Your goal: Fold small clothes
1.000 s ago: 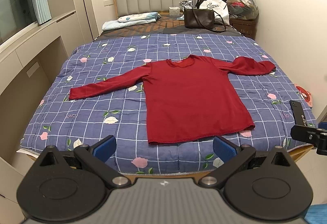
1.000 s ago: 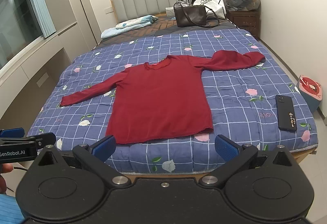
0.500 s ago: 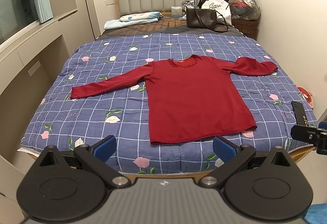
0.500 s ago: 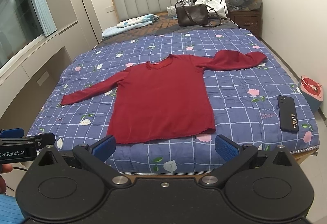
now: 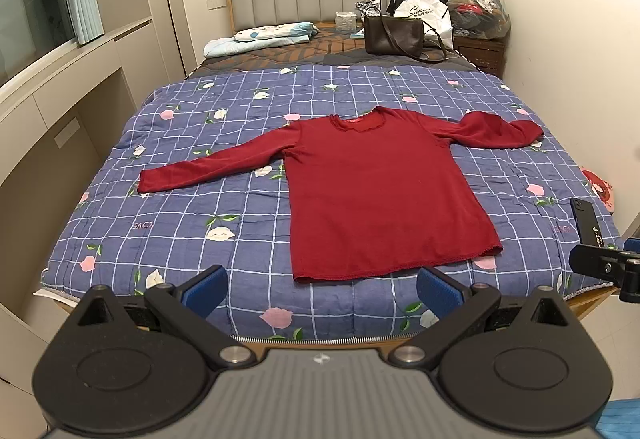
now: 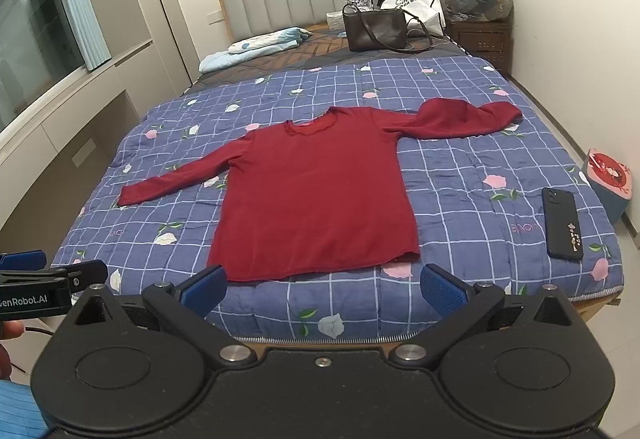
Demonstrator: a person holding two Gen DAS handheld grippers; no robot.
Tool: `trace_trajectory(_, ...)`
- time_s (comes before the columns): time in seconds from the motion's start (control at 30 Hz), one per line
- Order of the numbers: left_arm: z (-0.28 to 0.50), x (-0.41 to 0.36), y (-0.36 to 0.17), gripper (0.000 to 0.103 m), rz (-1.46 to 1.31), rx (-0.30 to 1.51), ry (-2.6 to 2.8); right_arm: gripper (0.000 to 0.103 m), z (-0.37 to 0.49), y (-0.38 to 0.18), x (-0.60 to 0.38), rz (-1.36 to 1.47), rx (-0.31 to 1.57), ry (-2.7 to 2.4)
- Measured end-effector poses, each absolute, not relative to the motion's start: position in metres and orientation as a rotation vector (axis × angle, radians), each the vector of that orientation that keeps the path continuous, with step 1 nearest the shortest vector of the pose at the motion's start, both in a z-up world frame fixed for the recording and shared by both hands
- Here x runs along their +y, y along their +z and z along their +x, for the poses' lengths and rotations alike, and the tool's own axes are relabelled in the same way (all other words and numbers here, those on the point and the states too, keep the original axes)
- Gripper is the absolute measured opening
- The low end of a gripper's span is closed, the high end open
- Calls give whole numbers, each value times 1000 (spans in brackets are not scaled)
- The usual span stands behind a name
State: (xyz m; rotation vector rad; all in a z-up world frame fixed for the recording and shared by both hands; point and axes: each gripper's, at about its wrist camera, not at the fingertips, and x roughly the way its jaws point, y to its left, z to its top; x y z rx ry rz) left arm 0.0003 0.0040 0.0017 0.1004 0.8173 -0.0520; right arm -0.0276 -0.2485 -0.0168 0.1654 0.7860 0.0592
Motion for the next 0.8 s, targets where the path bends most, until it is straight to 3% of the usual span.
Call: trace_trajectory(0.8,0,2,-2,103,102,819,-51,103,-27,-19,-249,166,788,58)
